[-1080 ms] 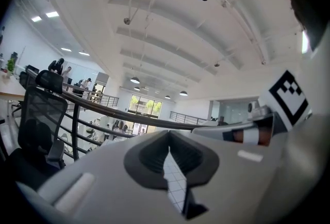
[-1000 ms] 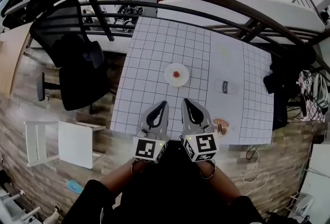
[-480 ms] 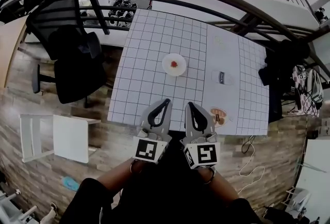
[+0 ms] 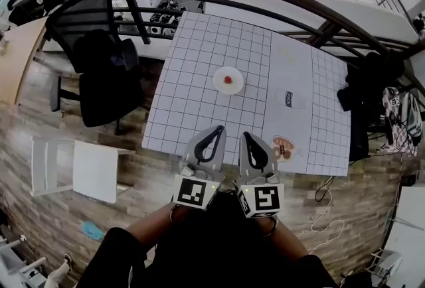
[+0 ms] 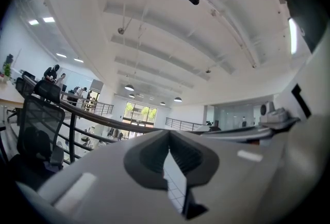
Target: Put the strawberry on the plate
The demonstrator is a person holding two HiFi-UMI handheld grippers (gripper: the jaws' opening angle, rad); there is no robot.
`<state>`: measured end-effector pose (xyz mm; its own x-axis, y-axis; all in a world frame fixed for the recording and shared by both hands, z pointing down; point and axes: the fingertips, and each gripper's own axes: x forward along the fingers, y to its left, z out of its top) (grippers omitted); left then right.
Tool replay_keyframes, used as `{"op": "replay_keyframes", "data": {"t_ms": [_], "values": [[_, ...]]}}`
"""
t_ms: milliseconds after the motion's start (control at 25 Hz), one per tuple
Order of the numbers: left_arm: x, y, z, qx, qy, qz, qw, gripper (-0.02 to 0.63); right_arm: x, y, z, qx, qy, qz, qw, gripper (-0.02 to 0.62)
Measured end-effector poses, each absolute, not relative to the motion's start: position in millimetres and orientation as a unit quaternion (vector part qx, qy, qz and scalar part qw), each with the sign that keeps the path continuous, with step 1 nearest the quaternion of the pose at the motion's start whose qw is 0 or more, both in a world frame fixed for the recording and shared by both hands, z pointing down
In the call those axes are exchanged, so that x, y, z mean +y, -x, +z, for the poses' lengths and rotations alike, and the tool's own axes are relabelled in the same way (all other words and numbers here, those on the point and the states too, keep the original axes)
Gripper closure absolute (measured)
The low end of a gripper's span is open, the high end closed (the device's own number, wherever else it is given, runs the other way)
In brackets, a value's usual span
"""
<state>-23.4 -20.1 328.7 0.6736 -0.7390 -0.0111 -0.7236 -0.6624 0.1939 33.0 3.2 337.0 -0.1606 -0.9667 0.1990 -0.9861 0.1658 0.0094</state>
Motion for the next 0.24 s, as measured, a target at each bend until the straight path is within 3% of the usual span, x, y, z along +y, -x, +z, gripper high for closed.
{"op": "replay_keyframes", "data": {"t_ms": [240], "values": [[12.0,-0.4,318.5,-0.413,-0.906,-0.038,0.084,0.595,36.0,-63.0,325.1,-0.761,-0.641,0.053,0.087,0.598]]}}
